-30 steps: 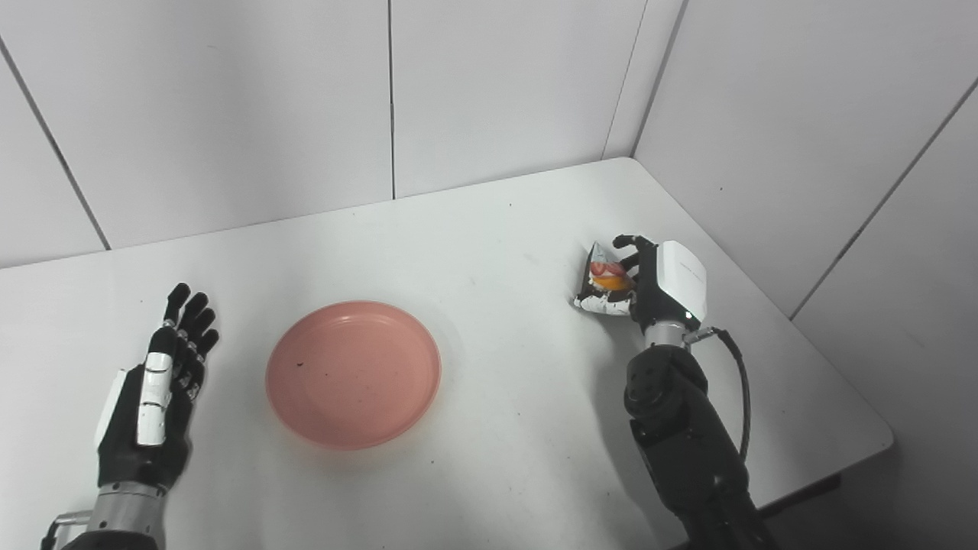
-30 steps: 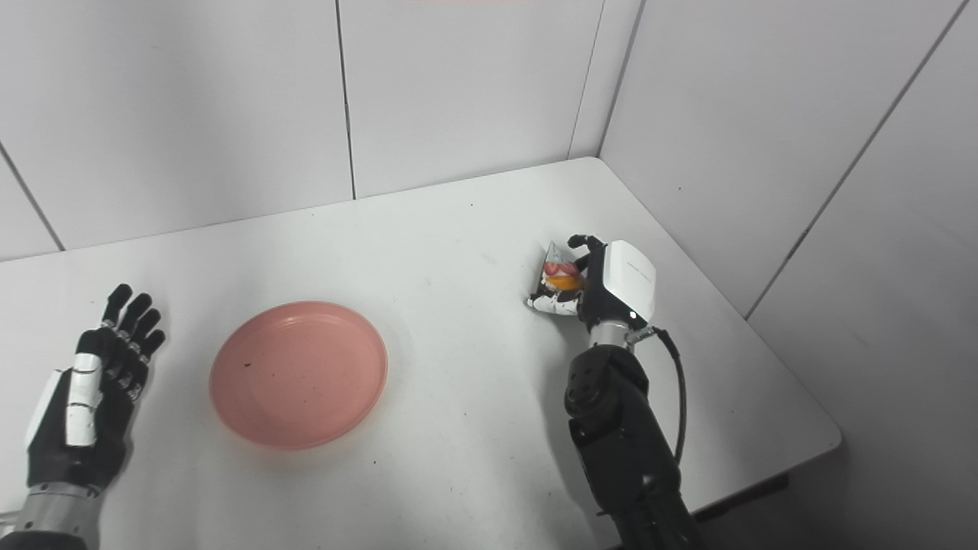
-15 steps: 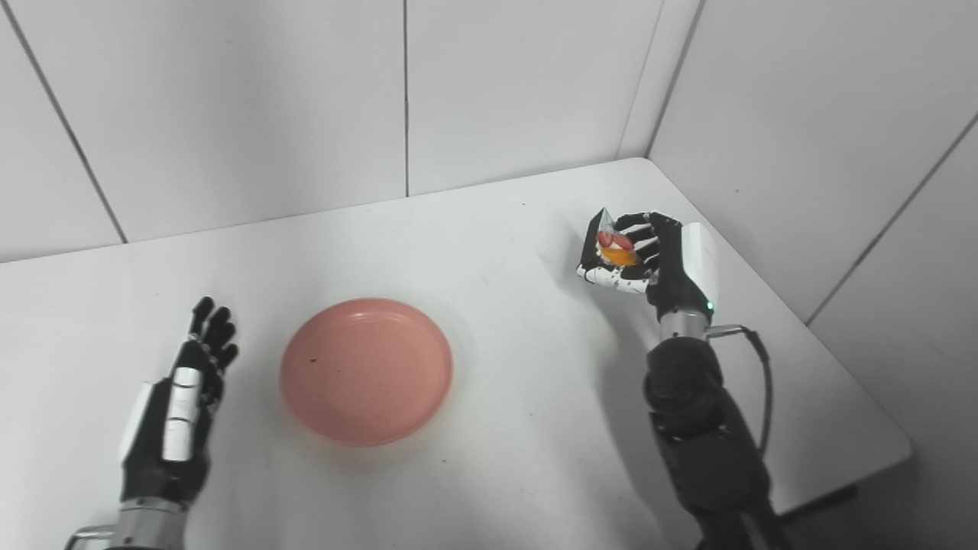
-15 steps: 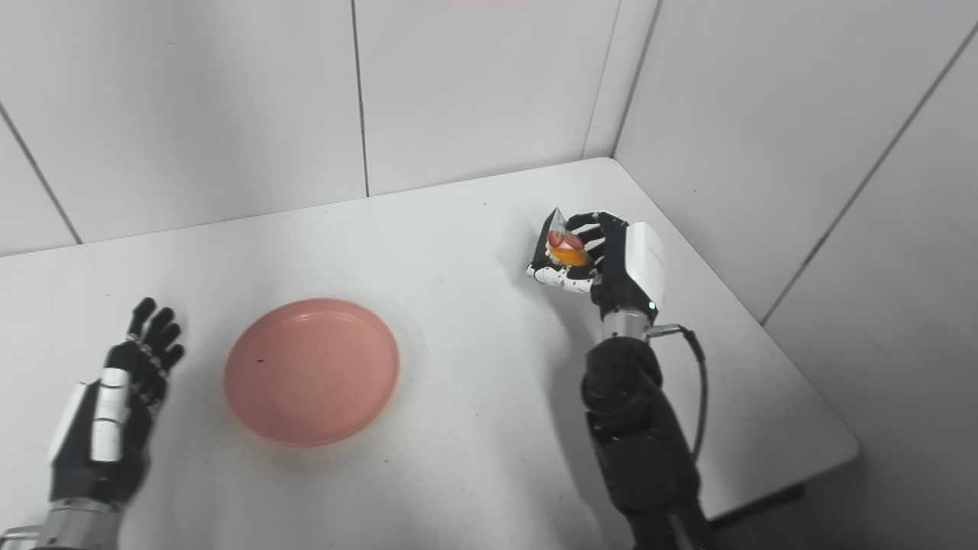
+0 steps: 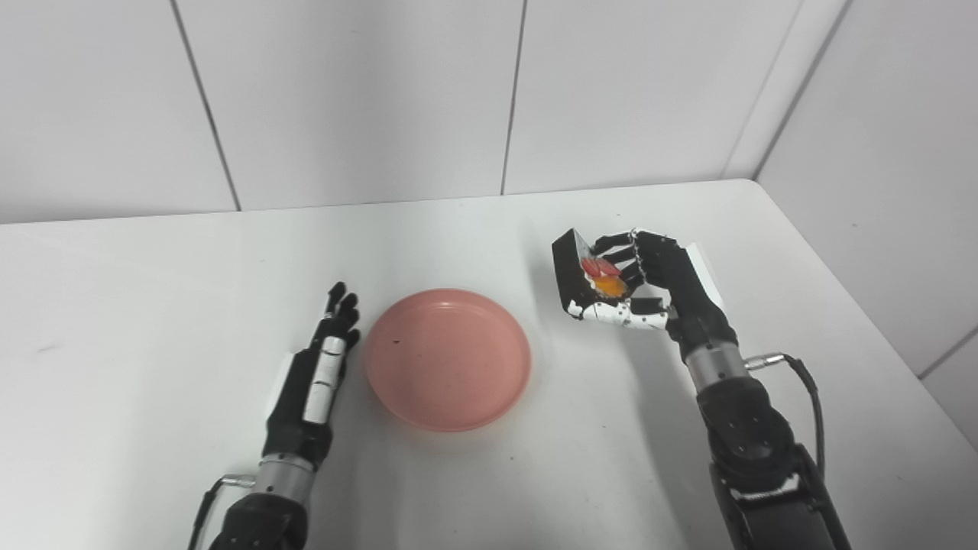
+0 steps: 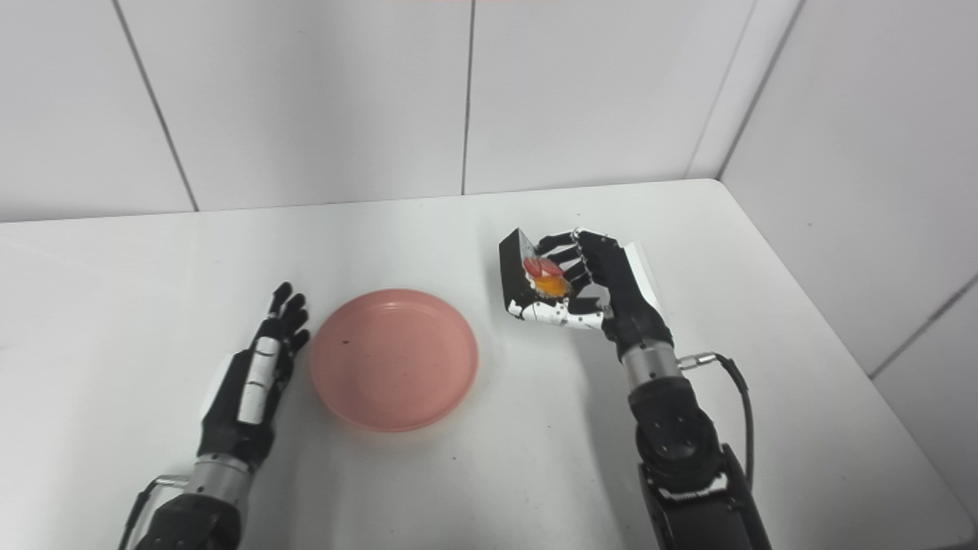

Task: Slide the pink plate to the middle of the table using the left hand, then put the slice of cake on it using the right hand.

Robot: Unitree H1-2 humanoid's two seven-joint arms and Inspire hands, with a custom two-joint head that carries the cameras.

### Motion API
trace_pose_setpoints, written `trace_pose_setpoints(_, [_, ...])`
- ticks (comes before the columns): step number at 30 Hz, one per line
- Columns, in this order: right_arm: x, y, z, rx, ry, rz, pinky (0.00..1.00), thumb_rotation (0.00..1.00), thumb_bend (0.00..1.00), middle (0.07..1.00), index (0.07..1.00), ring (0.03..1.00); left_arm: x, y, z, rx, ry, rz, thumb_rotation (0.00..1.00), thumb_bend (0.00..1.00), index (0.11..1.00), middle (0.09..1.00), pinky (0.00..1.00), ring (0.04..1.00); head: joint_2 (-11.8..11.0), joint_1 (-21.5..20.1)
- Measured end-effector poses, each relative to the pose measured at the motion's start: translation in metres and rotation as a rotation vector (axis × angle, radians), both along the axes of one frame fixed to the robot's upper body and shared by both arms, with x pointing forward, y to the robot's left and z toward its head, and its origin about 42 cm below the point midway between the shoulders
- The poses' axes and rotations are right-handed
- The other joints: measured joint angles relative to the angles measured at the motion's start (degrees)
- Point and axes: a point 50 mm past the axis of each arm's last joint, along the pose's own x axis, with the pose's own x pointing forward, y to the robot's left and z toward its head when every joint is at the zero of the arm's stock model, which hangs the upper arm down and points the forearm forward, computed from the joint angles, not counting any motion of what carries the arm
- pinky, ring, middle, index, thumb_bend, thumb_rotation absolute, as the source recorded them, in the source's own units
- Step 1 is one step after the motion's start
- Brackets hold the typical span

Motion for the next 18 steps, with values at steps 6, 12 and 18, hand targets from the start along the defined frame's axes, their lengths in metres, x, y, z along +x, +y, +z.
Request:
trace_pose_setpoints(6, [-0.006,0.026,0.002,-0.013,-0.007,0.093,0.29,0.0,0.5,0.491,0.55,0.372,0.0,-0.008,-0.001,-0.002,0.004,0.024,0.99,0.63,1.0,1.0,1.0,1.0,-0.2,2.5])
trace_pose_setpoints(12, [-0.007,0.044,0.001,-0.028,0.001,0.165,0.3,0.0,0.5,0.498,0.547,0.379,0.001,-0.013,-0.001,0.014,-0.004,0.029,1.0,0.65,1.0,1.0,1.0,1.0,-0.4,5.5])
trace_pose_setpoints(18, [0.006,0.054,-0.019,-0.093,0.018,0.218,0.28,0.0,0.5,0.504,0.543,0.378,0.004,-0.021,-0.001,0.006,-0.003,0.03,0.99,0.66,1.0,1.0,1.0,1.0,-0.4,7.1])
